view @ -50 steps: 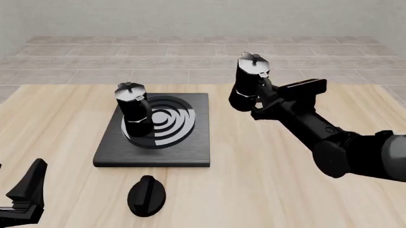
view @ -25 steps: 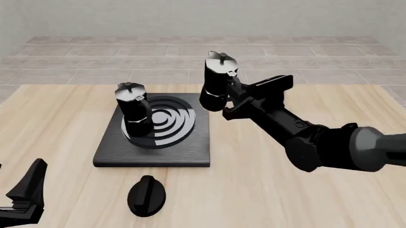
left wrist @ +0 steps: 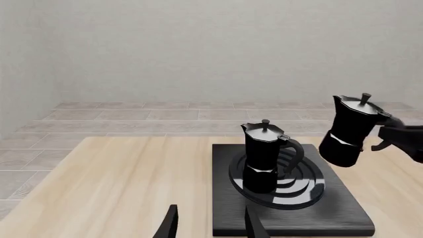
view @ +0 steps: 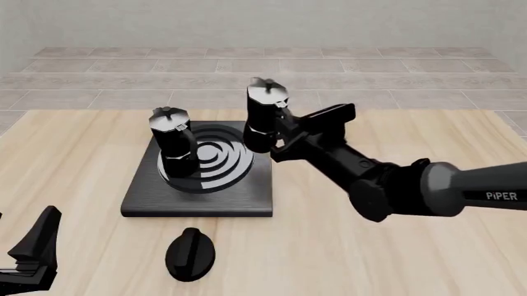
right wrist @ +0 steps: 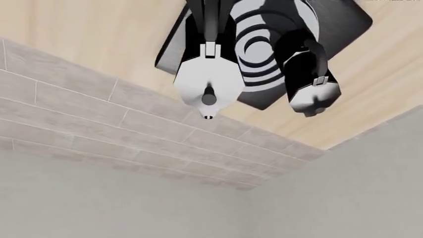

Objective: Put both moka pots on the stove.

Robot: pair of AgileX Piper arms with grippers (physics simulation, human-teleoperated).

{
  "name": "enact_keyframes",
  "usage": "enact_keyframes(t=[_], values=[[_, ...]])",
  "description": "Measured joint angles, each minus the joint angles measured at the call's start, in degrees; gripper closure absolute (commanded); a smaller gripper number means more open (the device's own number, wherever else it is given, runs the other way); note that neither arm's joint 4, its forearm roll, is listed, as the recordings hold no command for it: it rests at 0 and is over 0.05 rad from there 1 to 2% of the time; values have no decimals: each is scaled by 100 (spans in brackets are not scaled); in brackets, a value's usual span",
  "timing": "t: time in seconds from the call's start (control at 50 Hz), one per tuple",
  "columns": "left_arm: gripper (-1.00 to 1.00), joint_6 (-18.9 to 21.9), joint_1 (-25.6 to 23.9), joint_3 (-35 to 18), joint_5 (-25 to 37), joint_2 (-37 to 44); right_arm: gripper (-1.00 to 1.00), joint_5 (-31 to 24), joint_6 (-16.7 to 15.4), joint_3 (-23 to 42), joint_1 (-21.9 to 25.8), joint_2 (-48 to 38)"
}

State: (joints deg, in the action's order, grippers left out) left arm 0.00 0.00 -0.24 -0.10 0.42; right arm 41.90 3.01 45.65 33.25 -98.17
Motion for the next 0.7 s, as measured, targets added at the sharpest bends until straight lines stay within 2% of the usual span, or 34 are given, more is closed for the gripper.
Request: enact_keyframes(t=[0.7], values=[[-100, 0, 0, 0, 0, 0, 100, 26, 33, 436, 323, -530]])
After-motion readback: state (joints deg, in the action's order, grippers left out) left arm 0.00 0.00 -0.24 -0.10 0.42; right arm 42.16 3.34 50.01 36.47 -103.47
